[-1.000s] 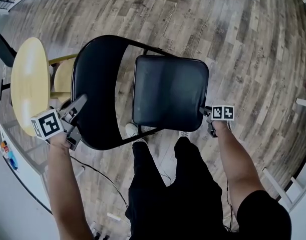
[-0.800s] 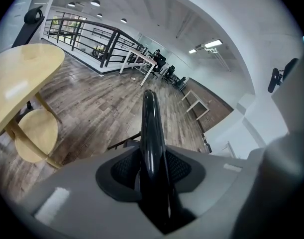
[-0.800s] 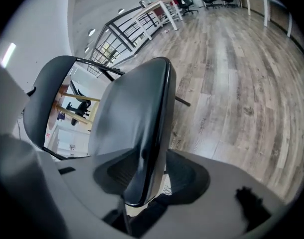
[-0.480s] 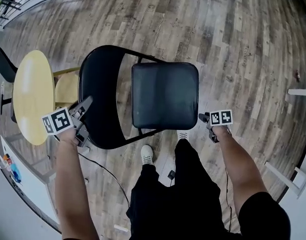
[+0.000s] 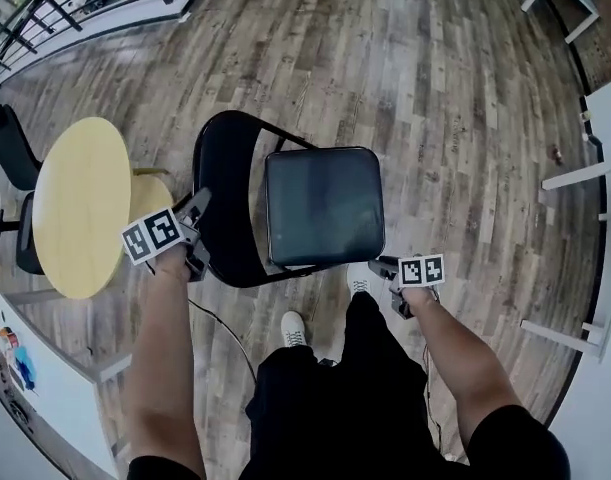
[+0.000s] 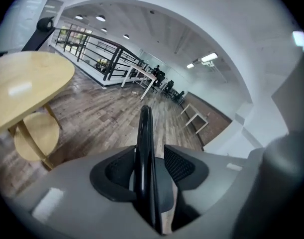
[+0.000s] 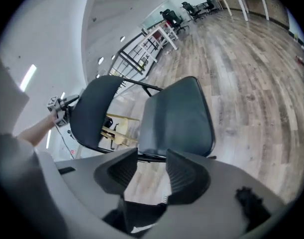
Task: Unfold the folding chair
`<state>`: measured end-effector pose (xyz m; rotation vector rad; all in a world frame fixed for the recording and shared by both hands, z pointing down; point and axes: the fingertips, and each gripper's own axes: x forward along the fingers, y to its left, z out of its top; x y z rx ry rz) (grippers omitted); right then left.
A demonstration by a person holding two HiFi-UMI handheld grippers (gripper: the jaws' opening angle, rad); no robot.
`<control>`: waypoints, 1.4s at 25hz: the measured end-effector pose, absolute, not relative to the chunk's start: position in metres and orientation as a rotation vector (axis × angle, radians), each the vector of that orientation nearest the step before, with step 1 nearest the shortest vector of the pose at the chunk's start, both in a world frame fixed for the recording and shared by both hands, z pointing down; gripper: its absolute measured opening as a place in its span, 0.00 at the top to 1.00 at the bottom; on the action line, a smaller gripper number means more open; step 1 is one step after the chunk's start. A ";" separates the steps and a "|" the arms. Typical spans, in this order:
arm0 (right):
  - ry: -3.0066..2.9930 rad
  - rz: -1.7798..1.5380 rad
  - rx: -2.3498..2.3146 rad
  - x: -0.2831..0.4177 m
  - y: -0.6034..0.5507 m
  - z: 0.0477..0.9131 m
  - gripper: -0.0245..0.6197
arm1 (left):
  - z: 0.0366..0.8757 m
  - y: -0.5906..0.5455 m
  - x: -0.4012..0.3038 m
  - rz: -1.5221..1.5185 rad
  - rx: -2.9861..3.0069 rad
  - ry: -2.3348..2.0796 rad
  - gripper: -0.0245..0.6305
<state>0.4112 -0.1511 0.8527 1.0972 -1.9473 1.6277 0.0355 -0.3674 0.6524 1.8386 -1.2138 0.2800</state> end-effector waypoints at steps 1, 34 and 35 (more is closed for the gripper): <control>-1.993 1.651 1.099 0.393 -0.144 0.838 0.67 | 0.643 -0.360 0.029 0.204 1.824 -1.209 0.66; -2.693 0.979 1.210 0.262 0.019 0.434 0.95 | 0.464 0.006 0.158 0.372 2.247 -0.814 0.95; -2.704 0.949 1.190 0.266 0.029 0.427 0.95 | 0.458 0.017 0.164 0.365 2.259 -0.816 0.95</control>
